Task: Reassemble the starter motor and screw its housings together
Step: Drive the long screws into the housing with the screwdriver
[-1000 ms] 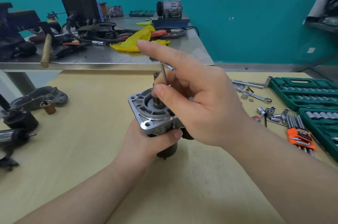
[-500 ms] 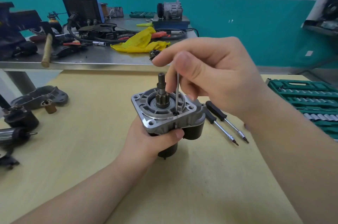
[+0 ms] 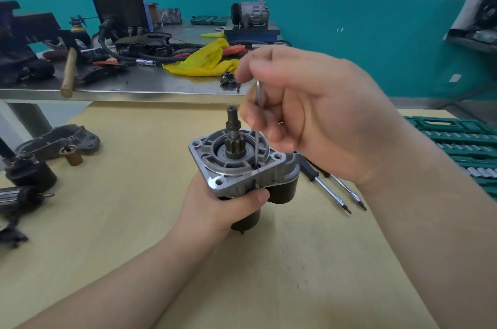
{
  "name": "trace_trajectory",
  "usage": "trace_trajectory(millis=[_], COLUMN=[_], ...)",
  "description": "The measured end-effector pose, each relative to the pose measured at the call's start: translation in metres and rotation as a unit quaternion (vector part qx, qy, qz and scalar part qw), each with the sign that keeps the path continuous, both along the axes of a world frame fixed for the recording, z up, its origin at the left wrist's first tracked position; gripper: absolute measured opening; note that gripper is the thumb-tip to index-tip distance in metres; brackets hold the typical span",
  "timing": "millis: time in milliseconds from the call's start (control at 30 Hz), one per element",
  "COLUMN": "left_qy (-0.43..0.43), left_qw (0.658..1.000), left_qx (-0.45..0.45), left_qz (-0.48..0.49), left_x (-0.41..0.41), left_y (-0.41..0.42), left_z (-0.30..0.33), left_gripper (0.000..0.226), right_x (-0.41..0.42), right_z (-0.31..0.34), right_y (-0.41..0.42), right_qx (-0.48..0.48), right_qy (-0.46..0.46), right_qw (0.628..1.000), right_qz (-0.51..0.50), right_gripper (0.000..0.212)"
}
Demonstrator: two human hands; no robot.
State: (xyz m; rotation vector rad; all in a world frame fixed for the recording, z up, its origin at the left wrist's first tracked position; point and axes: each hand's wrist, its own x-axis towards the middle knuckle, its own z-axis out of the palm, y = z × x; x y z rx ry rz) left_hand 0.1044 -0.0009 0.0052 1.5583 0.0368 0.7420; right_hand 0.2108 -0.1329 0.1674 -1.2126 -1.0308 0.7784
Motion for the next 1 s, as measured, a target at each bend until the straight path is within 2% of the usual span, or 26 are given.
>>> trace_trajectory(millis=[33, 100, 167, 200, 300, 367, 500, 700, 767, 867, 933, 1000], left_qy=[-0.002, -0.002, 0.004, 0.009, 0.0, -0.008, 0.005, 0.014, 0.014, 0.009, 0.009, 0.009], left_qw=[1.0, 1.0, 1.0, 1.0, 1.0, 1.0, 1.0, 1.0, 1.0, 1.0, 1.0, 1.0], left_qx=[0.004, 0.003, -0.003, -0.002, -0.002, -0.007, -0.015, -0.024, -0.017, -0.012, -0.014, -0.017], left_qz=[0.001, 0.004, 0.006, 0.005, -0.003, -0.013, -0.004, -0.014, -0.007, -0.002, 0.002, -0.003], left_x=[0.0, 0.0, 0.0, 0.001, 0.004, 0.005, 0.005, 0.003, 0.003, 0.002, 0.002, 0.003], left_y=[0.001, 0.002, 0.003, 0.003, 0.0, 0.001, 0.004, 0.003, 0.003, 0.003, 0.002, 0.001], left_z=[-0.001, -0.003, -0.003, -0.003, -0.002, -0.002, -0.007, -0.005, -0.005, -0.004, -0.004, -0.003], left_gripper=[0.048, 0.048, 0.049, 0.048, 0.047, 0.047, 0.053, 0.052, 0.057, 0.055, 0.053, 0.051], right_x=[0.001, 0.0, -0.008, -0.013, -0.023, -0.023, -0.017, -0.015, -0.013, -0.01, -0.008, -0.008], right_z=[-0.001, -0.009, -0.024, -0.032, -0.056, -0.064, -0.057, -0.035, -0.024, -0.011, -0.007, -0.004], right_y=[0.0, 0.002, 0.006, 0.007, 0.012, 0.016, 0.016, 0.005, 0.003, 0.003, 0.006, 0.011], right_qx=[0.006, 0.033, 0.095, 0.131, 0.24, 0.279, 0.257, 0.214, 0.199, 0.156, 0.126, 0.104], right_qy=[0.021, 0.027, -0.047, -0.108, -0.292, -0.322, -0.283, -0.396, -0.371, -0.267, -0.229, -0.231], right_qw=[1.0, 0.999, 0.99, 0.974, 0.887, 0.859, 0.891, 0.876, 0.899, 0.948, 0.961, 0.957], right_qz=[0.019, -0.006, -0.096, -0.15, -0.265, -0.285, -0.245, -0.174, -0.121, -0.072, -0.09, -0.142], right_gripper=[0.009, 0.014, 0.015, 0.015, 0.03, 0.041, 0.047, 0.029, 0.023, 0.018, 0.008, 0.006])
